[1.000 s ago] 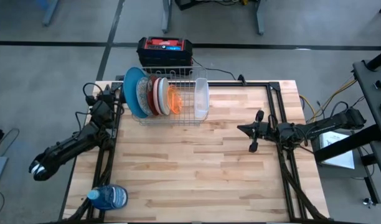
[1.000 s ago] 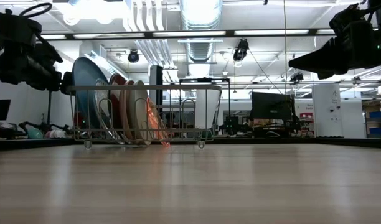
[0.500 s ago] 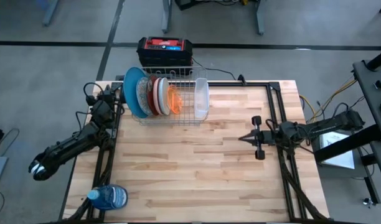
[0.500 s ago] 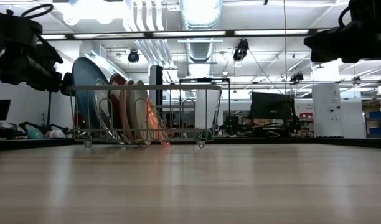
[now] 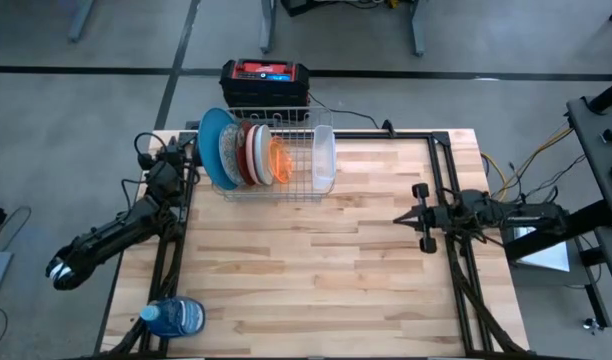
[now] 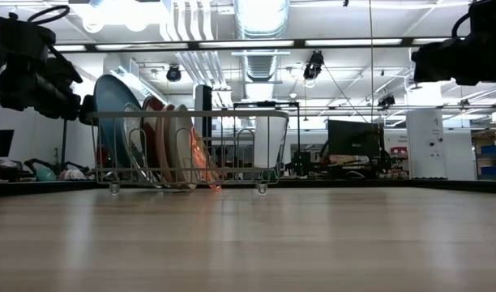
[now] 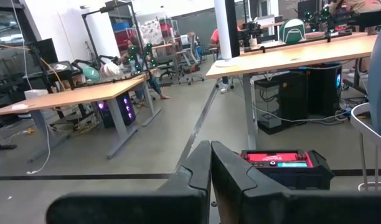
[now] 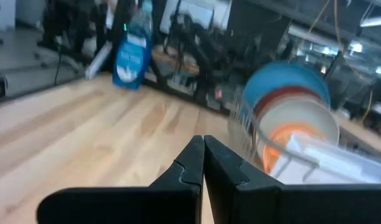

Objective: Sort dishes
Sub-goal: Return to Home Position

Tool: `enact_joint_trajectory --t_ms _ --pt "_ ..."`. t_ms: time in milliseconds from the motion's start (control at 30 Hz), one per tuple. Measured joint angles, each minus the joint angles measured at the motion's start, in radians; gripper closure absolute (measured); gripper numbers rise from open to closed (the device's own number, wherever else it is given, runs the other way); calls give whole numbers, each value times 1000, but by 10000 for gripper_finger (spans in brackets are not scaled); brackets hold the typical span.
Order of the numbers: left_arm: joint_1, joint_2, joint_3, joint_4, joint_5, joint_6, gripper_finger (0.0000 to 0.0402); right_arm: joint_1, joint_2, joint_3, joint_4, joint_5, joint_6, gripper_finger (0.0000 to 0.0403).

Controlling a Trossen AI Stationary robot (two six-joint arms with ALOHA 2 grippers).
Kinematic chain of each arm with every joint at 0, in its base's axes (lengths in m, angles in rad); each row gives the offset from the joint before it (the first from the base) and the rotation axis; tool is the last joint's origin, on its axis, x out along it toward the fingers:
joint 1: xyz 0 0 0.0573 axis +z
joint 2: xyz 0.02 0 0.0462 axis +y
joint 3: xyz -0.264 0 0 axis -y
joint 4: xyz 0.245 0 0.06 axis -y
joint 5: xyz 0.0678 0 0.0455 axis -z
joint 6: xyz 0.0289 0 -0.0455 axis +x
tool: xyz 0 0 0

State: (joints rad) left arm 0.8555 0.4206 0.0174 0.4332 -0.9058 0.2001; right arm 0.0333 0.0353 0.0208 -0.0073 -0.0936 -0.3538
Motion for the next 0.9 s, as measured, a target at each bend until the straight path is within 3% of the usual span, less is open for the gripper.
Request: enact_joint_trajectory --t_ms 900 --pt "0 19 1 -1 0 0 401 47 0 -10 26 -10 91 401"
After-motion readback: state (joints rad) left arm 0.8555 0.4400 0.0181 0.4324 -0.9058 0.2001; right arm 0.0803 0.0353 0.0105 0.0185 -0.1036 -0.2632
